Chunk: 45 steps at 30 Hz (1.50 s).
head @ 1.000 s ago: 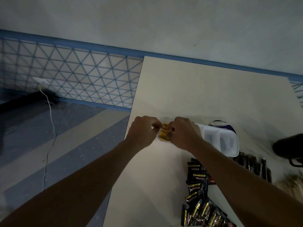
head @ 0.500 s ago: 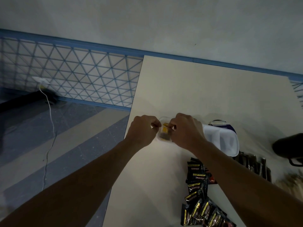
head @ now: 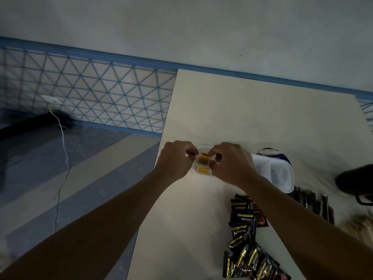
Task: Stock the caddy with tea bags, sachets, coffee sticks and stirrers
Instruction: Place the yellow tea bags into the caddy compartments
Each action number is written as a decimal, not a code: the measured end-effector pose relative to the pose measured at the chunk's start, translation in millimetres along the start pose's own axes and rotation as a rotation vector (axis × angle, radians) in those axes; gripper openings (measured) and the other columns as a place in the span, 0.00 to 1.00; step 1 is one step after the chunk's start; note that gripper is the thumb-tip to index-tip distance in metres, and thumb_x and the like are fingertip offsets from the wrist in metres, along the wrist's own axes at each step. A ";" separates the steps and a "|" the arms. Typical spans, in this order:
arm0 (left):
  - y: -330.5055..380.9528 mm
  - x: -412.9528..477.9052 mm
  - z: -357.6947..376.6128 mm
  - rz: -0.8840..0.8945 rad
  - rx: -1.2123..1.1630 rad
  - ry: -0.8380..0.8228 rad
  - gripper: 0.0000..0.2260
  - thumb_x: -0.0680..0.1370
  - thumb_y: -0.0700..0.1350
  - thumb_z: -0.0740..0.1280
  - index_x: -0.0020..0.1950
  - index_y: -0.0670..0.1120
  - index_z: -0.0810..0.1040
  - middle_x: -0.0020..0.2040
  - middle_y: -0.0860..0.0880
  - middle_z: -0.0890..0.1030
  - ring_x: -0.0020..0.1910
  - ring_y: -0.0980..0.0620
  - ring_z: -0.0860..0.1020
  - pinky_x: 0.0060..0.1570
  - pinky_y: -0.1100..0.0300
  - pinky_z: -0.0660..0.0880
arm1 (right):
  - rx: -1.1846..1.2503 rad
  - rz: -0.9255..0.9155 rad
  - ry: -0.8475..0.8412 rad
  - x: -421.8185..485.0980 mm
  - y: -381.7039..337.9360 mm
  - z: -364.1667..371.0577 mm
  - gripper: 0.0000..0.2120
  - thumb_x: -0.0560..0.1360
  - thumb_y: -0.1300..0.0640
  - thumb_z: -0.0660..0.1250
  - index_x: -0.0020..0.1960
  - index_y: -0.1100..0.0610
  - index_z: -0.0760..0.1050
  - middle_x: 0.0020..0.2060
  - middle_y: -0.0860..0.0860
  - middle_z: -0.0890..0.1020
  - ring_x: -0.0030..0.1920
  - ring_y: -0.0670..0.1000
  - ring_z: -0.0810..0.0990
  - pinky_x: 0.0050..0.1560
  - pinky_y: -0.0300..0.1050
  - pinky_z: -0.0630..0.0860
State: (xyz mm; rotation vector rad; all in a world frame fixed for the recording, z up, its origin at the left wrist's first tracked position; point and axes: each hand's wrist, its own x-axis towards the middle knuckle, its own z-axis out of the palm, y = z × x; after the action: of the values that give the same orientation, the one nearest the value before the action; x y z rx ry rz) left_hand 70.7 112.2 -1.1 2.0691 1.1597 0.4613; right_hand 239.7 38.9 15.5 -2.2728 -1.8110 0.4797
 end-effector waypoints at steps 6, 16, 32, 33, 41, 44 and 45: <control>3.9 1.3 -0.5 -0.019 0.021 -0.010 0.05 0.75 0.42 0.72 0.49 0.48 0.85 0.45 0.52 0.85 0.45 0.55 0.81 0.49 0.58 0.79 | 0.037 0.039 0.043 -4.4 12.1 -10.4 0.08 0.71 0.55 0.71 0.49 0.49 0.83 0.38 0.44 0.80 0.39 0.48 0.78 0.39 0.41 0.72; 9.5 1.7 7.5 -0.116 0.143 -0.039 0.10 0.74 0.45 0.73 0.55 0.49 0.81 0.48 0.49 0.81 0.45 0.51 0.79 0.40 0.60 0.74 | -0.025 0.058 -0.037 7.2 6.2 5.7 0.11 0.75 0.46 0.69 0.55 0.47 0.82 0.48 0.47 0.82 0.47 0.51 0.81 0.45 0.45 0.75; 6.5 1.9 11.3 -0.177 0.069 -0.066 0.09 0.75 0.44 0.72 0.54 0.49 0.80 0.48 0.48 0.84 0.44 0.51 0.81 0.42 0.61 0.75 | -0.104 -0.008 0.007 13.9 2.8 5.1 0.07 0.74 0.48 0.70 0.50 0.47 0.83 0.44 0.45 0.83 0.44 0.49 0.80 0.43 0.43 0.72; 6.6 2.1 11.4 -0.174 0.065 -0.067 0.09 0.75 0.44 0.72 0.54 0.49 0.80 0.49 0.48 0.84 0.45 0.51 0.81 0.42 0.61 0.75 | -0.092 -0.007 -0.010 12.9 3.0 7.2 0.08 0.73 0.47 0.71 0.51 0.47 0.83 0.44 0.45 0.83 0.44 0.49 0.80 0.43 0.43 0.74; 7.2 2.3 8.8 -0.184 0.027 -0.028 0.11 0.75 0.43 0.72 0.57 0.48 0.78 0.47 0.50 0.83 0.43 0.53 0.80 0.35 0.66 0.70 | 0.014 0.087 0.068 15.7 5.8 0.7 0.09 0.75 0.51 0.66 0.51 0.47 0.83 0.43 0.44 0.85 0.44 0.49 0.81 0.42 0.42 0.75; 7.3 3.0 7.9 -0.189 0.021 -0.008 0.10 0.76 0.43 0.70 0.57 0.48 0.78 0.47 0.50 0.83 0.41 0.54 0.79 0.34 0.66 0.72 | 0.000 0.099 0.064 19.3 6.8 0.7 0.10 0.76 0.53 0.65 0.51 0.47 0.83 0.45 0.45 0.86 0.45 0.50 0.81 0.40 0.42 0.71; 6.8 3.0 7.5 -0.185 0.023 0.001 0.10 0.76 0.43 0.70 0.57 0.48 0.78 0.47 0.50 0.83 0.41 0.54 0.79 0.35 0.64 0.74 | 0.006 0.107 0.064 19.8 7.2 0.2 0.09 0.76 0.53 0.65 0.51 0.47 0.83 0.45 0.45 0.86 0.45 0.50 0.81 0.40 0.42 0.70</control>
State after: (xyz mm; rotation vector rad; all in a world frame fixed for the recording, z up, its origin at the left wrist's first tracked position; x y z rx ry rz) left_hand 80.9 109.3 -1.4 1.9584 1.3485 0.3617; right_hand 250.1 56.5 10.2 -2.3620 -1.6626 0.4229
